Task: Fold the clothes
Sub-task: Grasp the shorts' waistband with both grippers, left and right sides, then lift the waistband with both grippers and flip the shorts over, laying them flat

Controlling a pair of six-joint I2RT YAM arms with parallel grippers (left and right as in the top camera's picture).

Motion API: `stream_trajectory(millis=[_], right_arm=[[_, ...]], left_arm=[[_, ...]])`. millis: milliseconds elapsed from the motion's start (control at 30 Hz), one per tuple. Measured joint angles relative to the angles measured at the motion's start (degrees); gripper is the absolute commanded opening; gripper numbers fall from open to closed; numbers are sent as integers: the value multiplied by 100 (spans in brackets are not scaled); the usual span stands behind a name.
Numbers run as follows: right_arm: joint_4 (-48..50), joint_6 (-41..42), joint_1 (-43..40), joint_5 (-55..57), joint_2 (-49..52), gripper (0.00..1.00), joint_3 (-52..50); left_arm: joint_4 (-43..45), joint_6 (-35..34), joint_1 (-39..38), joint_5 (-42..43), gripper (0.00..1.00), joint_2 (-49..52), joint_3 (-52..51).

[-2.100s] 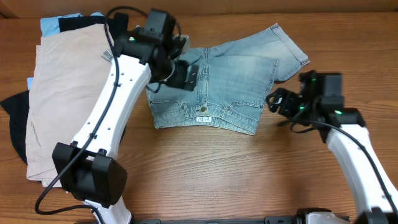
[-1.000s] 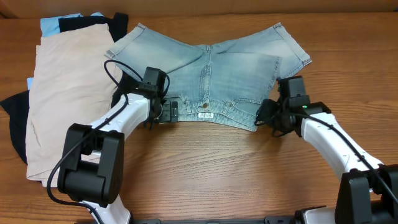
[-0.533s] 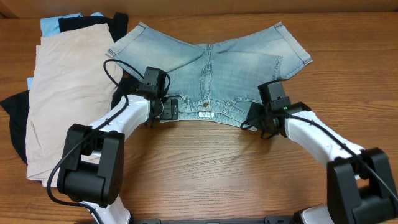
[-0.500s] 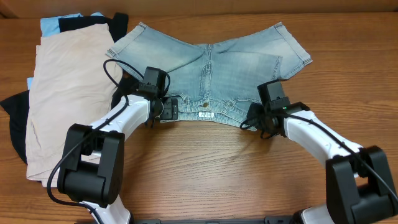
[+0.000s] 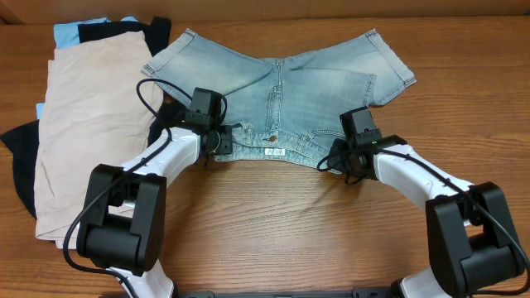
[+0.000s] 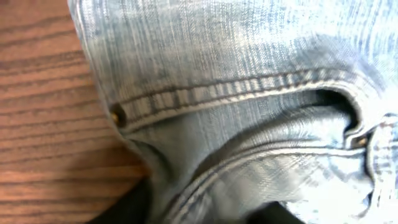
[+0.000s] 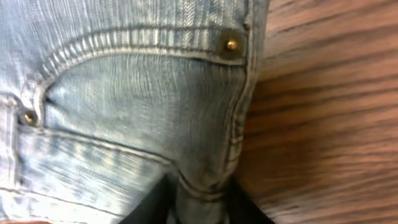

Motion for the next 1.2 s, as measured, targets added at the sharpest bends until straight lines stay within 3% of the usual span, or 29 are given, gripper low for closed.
stream_trajectory(millis=[167, 333, 500, 800, 1033, 1200], right_arm=[[-9, 13, 0, -31, -24, 4, 33], [-802, -96, -105, -140, -52, 4, 426], [-2295, -535, -361, -280, -490, 4, 1631], [-4793, -1403, -778, -459, -1572, 4, 5311], [-5698, -1685, -800, -605, -1934, 4, 7224], [-6231, -1735, -798, -765, -2190, 4, 8002]], left_arm=[[70, 0, -63, 42, 4, 0, 2], [-804, 83, -31, 210, 4, 0, 595], [-2483, 387, -33, 376, 4, -4, 2369], [-5239, 1110, -46, 487, 4, -166, 6588], [-6310, 1370, -144, 372, 4, -323, 9276], [-6889, 1405, -190, 455, 4, -372, 10441]])
